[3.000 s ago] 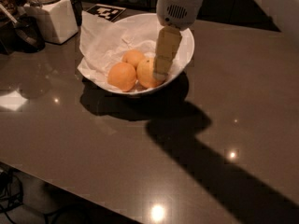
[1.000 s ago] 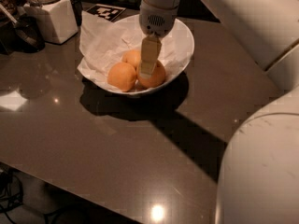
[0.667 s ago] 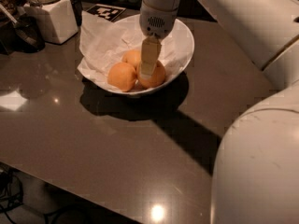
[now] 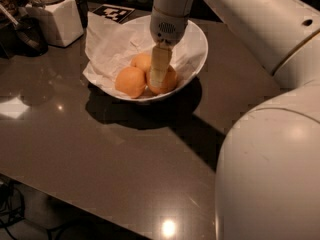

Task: Pick orange from white bowl

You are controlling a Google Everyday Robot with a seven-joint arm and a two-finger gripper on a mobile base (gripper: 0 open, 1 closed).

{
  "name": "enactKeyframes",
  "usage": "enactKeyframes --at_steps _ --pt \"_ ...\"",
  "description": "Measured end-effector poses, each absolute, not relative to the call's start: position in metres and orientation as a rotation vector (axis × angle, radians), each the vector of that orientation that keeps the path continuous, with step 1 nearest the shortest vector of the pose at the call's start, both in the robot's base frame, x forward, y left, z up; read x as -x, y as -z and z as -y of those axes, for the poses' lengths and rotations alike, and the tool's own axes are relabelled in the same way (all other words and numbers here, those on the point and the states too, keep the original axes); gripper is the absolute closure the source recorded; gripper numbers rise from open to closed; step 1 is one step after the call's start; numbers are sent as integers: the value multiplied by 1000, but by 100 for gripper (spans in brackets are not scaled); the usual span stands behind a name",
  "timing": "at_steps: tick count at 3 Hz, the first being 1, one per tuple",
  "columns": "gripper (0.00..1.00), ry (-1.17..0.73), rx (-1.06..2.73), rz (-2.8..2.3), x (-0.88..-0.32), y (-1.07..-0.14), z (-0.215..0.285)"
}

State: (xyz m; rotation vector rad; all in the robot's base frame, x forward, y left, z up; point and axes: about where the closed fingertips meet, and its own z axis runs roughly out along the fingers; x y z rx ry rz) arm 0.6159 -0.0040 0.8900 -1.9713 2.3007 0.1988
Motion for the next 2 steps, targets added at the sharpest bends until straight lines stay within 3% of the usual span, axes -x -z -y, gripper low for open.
enactKeyframes --at_steps 2 --pt "28 -270 1937 -2360 -622 -869 13"
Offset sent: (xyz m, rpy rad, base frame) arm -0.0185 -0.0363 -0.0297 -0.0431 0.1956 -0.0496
